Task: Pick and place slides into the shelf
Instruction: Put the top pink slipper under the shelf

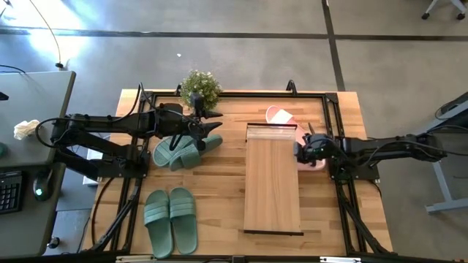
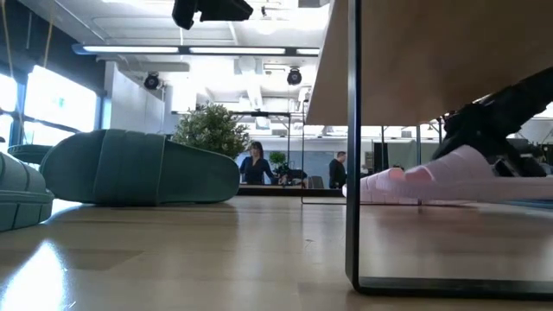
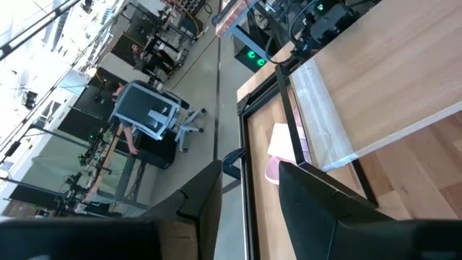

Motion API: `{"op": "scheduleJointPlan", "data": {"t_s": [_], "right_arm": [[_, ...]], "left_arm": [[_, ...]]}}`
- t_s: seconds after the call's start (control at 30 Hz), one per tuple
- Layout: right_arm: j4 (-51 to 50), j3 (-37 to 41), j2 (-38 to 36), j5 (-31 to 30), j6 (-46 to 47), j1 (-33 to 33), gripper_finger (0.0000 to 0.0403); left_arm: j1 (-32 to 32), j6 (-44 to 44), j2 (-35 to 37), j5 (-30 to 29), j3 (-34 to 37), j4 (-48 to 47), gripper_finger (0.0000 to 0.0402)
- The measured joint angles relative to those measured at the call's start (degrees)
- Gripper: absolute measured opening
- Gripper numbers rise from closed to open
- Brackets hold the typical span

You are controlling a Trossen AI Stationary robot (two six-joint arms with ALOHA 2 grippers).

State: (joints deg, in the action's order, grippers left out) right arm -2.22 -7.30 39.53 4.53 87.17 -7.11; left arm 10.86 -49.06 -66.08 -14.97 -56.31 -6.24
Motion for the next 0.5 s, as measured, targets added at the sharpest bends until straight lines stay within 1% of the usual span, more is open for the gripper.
{"op": "scheduleJointPlan", "data": {"t_s": [0.17, 0.37, 0.5], "right_arm": [[6.8, 2.4, 0.0, -0.9, 0.9, 0.0, 0.0000], [6.5, 2.6, 0.2, 0.2, 1.1, 0.0, 0.0004], [6.6, 2.6, 0.2, 0.2, 0.3, 0.0, 0.0028]], "left_arm": [[0.0, 0.0, 0.0, 0.0, 0.0, 0.0, 0.0122], [0.0, 0.0, 0.0, 0.0, 0.0, 0.0, 0.0122], [0.0, -0.1, 0.0, 0.0, 0.0, 0.0, 0.0122]]}}
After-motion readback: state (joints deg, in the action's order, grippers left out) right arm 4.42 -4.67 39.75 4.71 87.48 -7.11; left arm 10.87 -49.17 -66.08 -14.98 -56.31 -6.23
